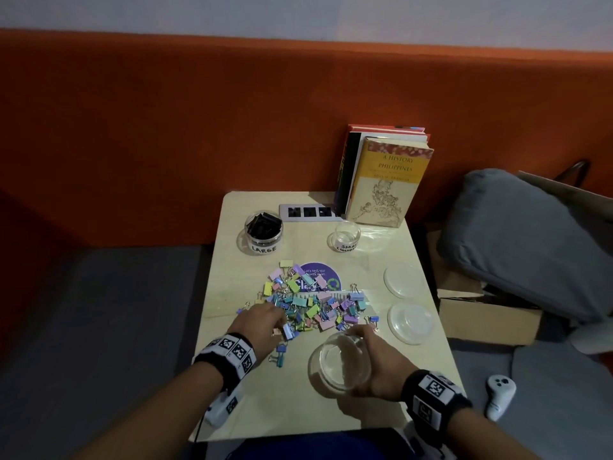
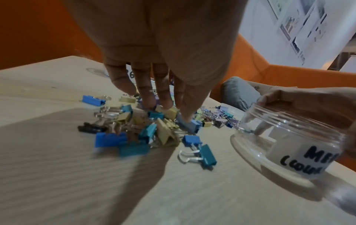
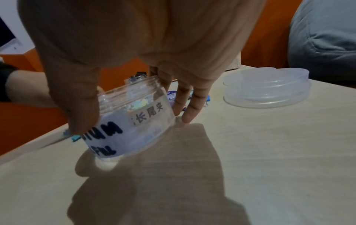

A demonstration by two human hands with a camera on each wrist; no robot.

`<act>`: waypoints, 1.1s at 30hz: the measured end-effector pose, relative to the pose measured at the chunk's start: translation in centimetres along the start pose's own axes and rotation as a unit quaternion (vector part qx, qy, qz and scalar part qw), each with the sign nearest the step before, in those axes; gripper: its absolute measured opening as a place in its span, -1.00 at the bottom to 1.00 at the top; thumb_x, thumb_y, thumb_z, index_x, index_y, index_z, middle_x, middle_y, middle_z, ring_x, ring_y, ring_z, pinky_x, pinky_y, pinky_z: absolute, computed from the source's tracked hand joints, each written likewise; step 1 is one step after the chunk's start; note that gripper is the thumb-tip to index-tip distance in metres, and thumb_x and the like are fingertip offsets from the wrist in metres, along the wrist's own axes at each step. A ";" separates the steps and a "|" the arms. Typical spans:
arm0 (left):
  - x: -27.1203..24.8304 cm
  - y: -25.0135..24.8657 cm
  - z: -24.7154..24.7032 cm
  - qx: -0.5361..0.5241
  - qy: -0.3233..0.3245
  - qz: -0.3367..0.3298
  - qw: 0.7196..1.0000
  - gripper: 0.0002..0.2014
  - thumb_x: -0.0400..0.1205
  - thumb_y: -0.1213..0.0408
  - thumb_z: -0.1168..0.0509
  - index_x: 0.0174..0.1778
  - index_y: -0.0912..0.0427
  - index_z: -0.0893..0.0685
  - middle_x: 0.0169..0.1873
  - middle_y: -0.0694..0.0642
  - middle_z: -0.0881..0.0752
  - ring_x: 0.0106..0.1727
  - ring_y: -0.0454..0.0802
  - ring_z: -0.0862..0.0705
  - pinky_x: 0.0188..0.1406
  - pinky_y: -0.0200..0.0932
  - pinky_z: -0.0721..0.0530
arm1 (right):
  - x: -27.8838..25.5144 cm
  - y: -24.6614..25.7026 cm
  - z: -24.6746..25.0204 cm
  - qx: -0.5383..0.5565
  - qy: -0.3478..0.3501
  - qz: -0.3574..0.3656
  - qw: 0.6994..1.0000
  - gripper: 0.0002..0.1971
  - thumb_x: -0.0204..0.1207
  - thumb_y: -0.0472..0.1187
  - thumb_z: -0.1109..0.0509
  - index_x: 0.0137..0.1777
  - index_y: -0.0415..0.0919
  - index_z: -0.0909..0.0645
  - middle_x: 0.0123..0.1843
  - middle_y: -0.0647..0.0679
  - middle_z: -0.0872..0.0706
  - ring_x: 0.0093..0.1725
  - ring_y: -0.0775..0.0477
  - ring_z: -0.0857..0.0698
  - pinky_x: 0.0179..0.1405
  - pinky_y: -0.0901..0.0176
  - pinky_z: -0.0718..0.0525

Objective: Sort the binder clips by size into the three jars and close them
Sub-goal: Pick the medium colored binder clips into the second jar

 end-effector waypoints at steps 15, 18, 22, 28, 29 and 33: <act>-0.6 -0.7 -1.0 -0.014 -0.007 0.032 0.999 -0.68 0.58 0.04 -0.31 0.24 -0.07 -0.50 0.21 -0.05 -0.58 0.19 0.02 -0.60 0.16 -0.01 -0.60 | 1.0 0.9 -2.0 -0.020 -0.015 -0.013 1.000 0.12 -0.09 0.24 -0.66 0.49 0.16 -0.16 0.43 0.12 -0.39 0.35 0.07 -0.45 0.36 0.14 -0.54; -1.1 -0.8 -0.1 -0.067 -0.033 0.030 0.997 -0.71 0.61 0.07 -0.30 0.25 -0.09 -0.51 0.19 -0.09 -0.59 0.12 -0.04 -0.62 0.09 -0.09 -0.63 | 1.2 0.8 -2.0 -0.016 -0.008 -0.026 0.999 0.13 -0.11 0.23 -0.65 0.49 0.14 -0.17 0.43 0.11 -0.39 0.35 0.05 -0.45 0.35 0.13 -0.55; -1.5 -1.9 0.9 -0.093 -0.045 -0.004 0.995 -0.69 0.64 -0.03 -0.29 0.27 -0.09 -0.53 0.22 -0.13 -0.59 0.14 -0.10 -0.63 0.09 -0.16 -0.60 | 1.3 0.8 -2.0 -0.012 -0.005 -0.037 0.999 0.13 -0.11 0.23 -0.66 0.49 0.12 -0.17 0.44 0.10 -0.39 0.36 0.05 -0.46 0.35 0.14 -0.54; -2.3 -5.3 1.8 -0.152 0.004 -0.076 0.985 -0.70 0.65 -0.04 -0.31 0.27 -0.06 -0.56 0.12 -0.15 -0.56 0.03 -0.17 -0.56 0.07 -0.20 -0.61 | 1.7 1.7 -2.2 -0.011 0.006 -0.028 1.000 0.09 0.01 0.15 -0.68 0.51 0.01 -0.15 0.46 0.07 -0.42 0.39 0.01 -0.49 0.30 0.19 -0.53; -2.6 -6.0 1.5 -0.148 0.022 -0.091 0.985 -0.70 0.65 -0.04 -0.32 0.26 -0.06 -0.56 0.11 -0.14 -0.56 0.02 -0.16 -0.56 0.07 -0.18 -0.63 | 1.7 1.8 -2.2 -0.014 0.006 -0.029 0.999 0.10 0.02 0.15 -0.68 0.52 -0.01 -0.14 0.48 0.04 -0.42 0.39 0.01 -0.49 0.31 0.19 -0.53; -3.3 -7.3 0.7 -0.112 0.046 -0.127 0.984 -0.69 0.63 -0.04 -0.34 0.25 -0.04 -0.56 0.12 -0.13 -0.55 0.03 -0.15 -0.53 0.04 -0.23 -0.53 | 1.7 2.0 -2.3 -0.021 0.006 -0.031 0.999 0.10 0.06 0.14 -0.69 0.53 -0.03 -0.12 0.51 0.01 -0.41 0.42 -0.01 -0.49 0.34 0.15 -0.54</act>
Point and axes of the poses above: each hand's wrist, its own x-axis towards the middle knuckle, its own z-axis out of the back of the hand, y = z × x, the point moved 9 cm from there along x, towards the middle knuckle
